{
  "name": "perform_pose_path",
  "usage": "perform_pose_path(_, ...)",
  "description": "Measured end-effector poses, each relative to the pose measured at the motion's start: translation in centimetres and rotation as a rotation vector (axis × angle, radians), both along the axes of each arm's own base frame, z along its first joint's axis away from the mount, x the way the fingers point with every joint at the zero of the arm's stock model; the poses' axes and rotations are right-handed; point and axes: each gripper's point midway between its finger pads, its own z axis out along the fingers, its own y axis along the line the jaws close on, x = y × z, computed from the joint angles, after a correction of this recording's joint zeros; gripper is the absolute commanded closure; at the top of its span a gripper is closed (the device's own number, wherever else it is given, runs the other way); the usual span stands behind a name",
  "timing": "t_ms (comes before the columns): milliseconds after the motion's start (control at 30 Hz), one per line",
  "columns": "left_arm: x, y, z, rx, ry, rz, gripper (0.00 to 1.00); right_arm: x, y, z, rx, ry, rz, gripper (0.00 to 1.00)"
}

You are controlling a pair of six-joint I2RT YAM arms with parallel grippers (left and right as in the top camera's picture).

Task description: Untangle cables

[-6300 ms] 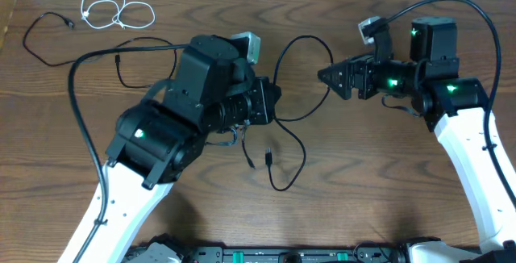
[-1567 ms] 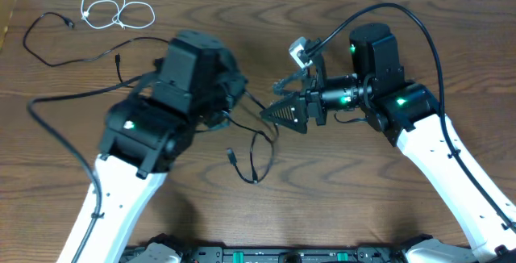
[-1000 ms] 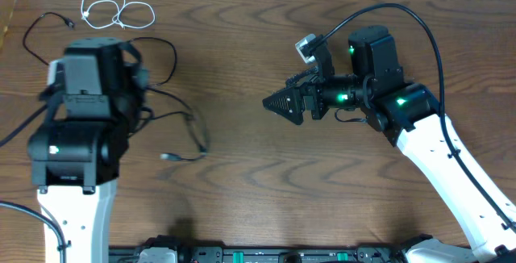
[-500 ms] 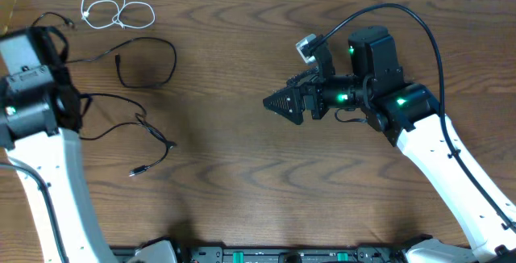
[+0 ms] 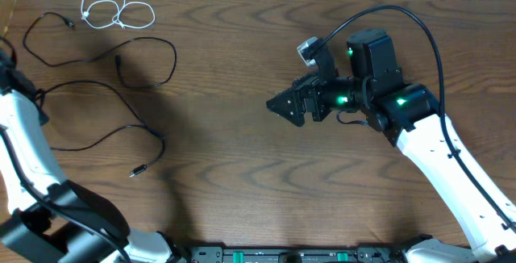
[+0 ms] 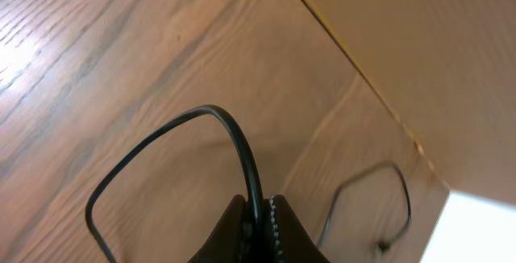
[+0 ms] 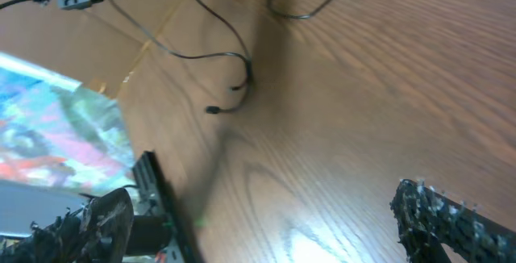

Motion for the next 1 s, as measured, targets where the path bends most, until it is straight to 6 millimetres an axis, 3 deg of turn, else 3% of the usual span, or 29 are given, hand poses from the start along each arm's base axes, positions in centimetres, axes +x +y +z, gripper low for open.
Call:
perform_pose_path(367, -2.3, 7.3, -4.8, 0.06, 0.098, 0.125, 0.92, 1.4, -1.1, -1.0, -0.074, -0.025, -0.084, 0.01)
perform_pose_path(533, -1.7, 11.7, -3.9, 0.223, 0.186, 0.014, 0.9, 1.6, -1.1, -0.9, -0.078, -0.034, -0.093, 0.01)
perform_pose_path(600, -1.4, 12.8, -2.8, 0.284, 0.221, -0.035, 0.74, 1.7, -1.1, -0.8, -0.076, -0.042, -0.095, 0.01)
perform_pose_path(800, -1.6, 13.1, -2.5, 0.302, 0.325, -0.134, 0.48, 1.9, -1.1, -0.7, -0.072, -0.05, -0.096, 0.01)
perform_pose_path(1000, -1.8, 12.4, -3.9, 0.246, 0.379, -0.198, 0.45, 1.8, -1.1, -0.7, -0.072, -0.049, -0.095, 0.01)
